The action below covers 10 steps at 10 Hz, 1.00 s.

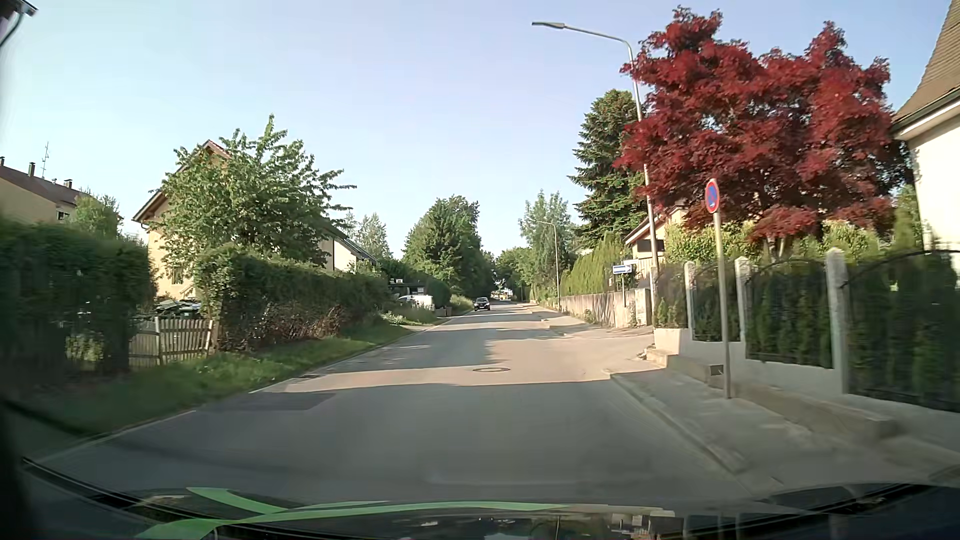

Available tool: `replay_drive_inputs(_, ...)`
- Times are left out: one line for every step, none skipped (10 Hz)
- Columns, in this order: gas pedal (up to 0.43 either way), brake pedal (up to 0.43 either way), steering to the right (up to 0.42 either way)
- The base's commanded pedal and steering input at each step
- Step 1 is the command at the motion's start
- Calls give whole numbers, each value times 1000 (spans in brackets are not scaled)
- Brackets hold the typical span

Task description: Follow the waypoints while adhering to traffic rules and regulations

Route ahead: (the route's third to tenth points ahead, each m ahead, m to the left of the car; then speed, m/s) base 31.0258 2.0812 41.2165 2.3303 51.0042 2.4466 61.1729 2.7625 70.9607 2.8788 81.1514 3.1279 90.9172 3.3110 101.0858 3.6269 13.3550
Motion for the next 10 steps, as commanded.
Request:
replay_drive_inputs(110,0,-11)
replay_drive_inputs(110,0,-11)
replay_drive_inputs(138,0,-10)
replay_drive_inputs(169,0,-4)
replay_drive_inputs(169,0,-3)
replay_drive_inputs(169,0,-3)
replay_drive_inputs(177,0,-3)
replay_drive_inputs(177,0,-3)
replay_drive_inputs(189,0,-3)
replay_drive_inputs(197,0,-3)
